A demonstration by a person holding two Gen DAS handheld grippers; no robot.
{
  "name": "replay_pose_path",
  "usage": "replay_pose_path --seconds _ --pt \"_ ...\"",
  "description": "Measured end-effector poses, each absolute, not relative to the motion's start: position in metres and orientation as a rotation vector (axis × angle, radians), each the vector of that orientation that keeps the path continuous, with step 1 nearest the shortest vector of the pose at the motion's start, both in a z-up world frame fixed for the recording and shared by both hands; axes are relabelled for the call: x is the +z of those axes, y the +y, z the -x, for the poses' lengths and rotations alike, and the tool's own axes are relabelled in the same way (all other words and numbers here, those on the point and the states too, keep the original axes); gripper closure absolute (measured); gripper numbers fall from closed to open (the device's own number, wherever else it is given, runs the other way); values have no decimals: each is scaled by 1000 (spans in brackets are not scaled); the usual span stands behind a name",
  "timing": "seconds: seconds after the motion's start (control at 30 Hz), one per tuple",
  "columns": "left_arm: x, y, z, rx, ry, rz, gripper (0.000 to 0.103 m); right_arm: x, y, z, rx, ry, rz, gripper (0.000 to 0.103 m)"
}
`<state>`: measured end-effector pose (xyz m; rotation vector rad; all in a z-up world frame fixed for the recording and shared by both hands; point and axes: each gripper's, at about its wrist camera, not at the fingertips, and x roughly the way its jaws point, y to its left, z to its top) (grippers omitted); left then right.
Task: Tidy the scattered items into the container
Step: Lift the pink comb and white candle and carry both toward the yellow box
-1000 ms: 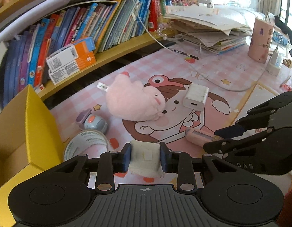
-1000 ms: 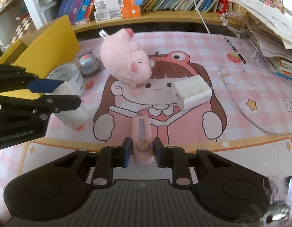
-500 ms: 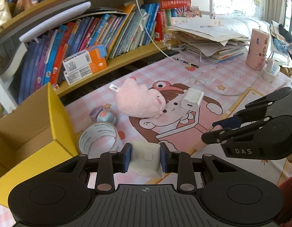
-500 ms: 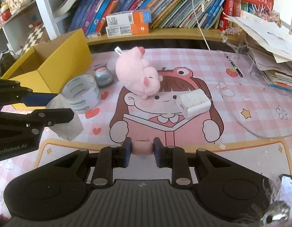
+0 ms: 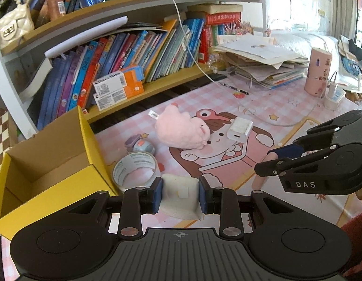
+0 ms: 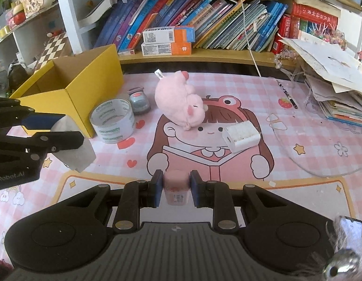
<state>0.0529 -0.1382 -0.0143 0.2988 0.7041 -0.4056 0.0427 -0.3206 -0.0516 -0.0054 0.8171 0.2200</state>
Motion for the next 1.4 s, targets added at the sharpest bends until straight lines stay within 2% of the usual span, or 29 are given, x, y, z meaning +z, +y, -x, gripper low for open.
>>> replay_pose_path --seconds 1.4 --pt "9 -20 -3 -444 598 -158 74 -11 -238 -2 114 778 46 80"
